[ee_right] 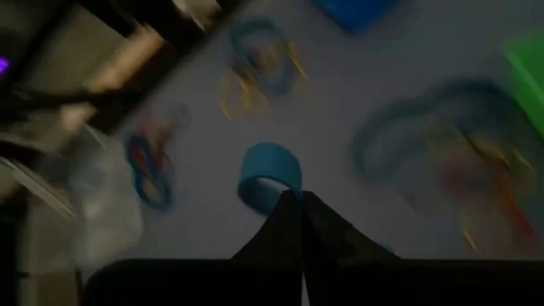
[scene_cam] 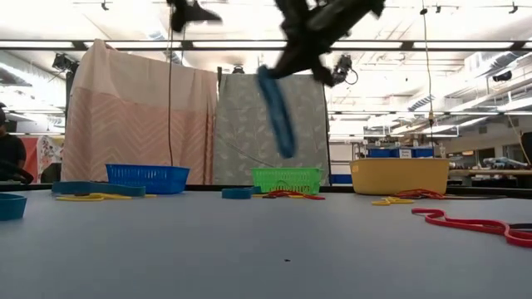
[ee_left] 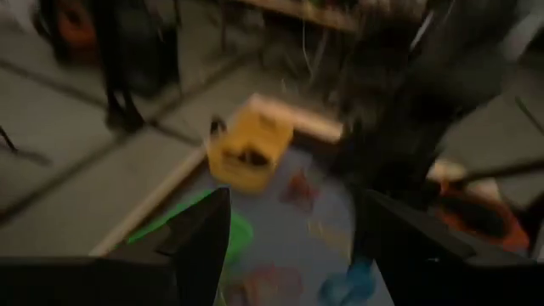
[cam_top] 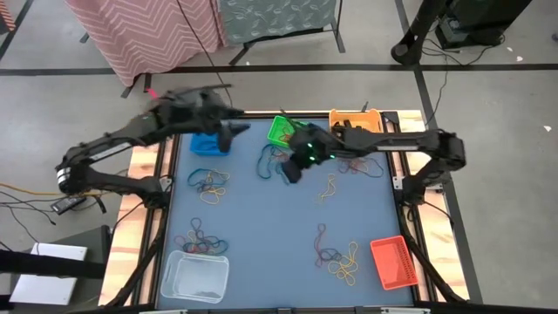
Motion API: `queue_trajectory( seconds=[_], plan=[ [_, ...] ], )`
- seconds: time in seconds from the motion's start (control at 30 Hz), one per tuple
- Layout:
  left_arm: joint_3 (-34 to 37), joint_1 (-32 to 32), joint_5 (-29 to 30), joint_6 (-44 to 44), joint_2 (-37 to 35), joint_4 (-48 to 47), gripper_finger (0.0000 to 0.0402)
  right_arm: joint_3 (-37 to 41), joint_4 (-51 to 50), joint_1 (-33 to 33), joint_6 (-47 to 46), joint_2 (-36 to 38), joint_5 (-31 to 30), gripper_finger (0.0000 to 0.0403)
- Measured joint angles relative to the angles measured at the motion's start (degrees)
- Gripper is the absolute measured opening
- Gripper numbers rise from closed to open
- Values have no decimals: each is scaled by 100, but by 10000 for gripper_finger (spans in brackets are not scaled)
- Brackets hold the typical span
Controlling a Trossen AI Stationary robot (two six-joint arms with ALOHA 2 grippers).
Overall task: Sort rubber bands into baskets
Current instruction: Put the blue rubber band into the blue bin
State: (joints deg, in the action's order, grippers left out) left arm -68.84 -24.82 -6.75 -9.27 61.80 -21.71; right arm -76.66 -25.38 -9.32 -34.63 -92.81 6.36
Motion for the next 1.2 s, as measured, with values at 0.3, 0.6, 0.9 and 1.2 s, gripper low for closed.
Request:
queue_trajectory(
  seconds=[0.3,0.6,0.9,1.2],
  plan=[
    [-316,0,983,-300,-1055,-21,266,1,3405,-561,-343,-1328,663,1],
    [-314,7,1233,-491,-1190,51,266,-483,5312,-819,-1332,-2475,662,1],
    [-314,7,1231,-600,-1141,132,266,-2315,5363,-829,-1323,-3779,386,1],
    [-312,7,1212,-601,-1143,128,266,-3865,4952,-914,-1319,-4908,88,1]
  ],
)
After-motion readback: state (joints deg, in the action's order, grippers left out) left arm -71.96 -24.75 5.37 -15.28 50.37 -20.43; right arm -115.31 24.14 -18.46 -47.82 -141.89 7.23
